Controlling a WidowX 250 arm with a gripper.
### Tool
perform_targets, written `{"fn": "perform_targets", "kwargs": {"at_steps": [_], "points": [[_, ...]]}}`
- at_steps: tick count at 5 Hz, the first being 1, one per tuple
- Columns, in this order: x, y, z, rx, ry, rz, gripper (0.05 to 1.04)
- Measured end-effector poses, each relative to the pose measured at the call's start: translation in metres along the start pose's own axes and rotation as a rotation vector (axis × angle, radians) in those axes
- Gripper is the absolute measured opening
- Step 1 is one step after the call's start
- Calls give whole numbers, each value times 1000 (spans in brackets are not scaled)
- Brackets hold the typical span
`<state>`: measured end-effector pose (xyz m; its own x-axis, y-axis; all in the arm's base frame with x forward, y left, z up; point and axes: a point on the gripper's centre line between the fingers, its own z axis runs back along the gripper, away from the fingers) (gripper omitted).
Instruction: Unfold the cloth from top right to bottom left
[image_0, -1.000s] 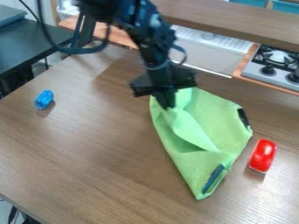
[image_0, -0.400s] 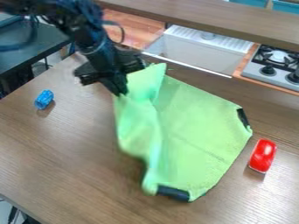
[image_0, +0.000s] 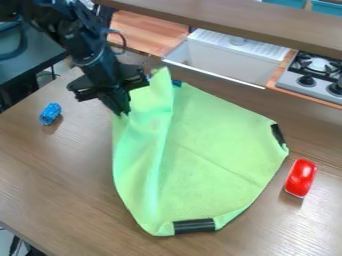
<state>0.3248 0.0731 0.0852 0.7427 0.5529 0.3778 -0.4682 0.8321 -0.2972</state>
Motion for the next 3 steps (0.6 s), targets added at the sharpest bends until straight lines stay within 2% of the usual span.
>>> {"fn": "perform_targets", "kwargs": {"at_steps": [1,2,3], "points": [[-6,7,-2,29,18,-7,49],[-10,19,-2,98,40,-8,49],[-15,33,0,197,67,-16,49]]}}
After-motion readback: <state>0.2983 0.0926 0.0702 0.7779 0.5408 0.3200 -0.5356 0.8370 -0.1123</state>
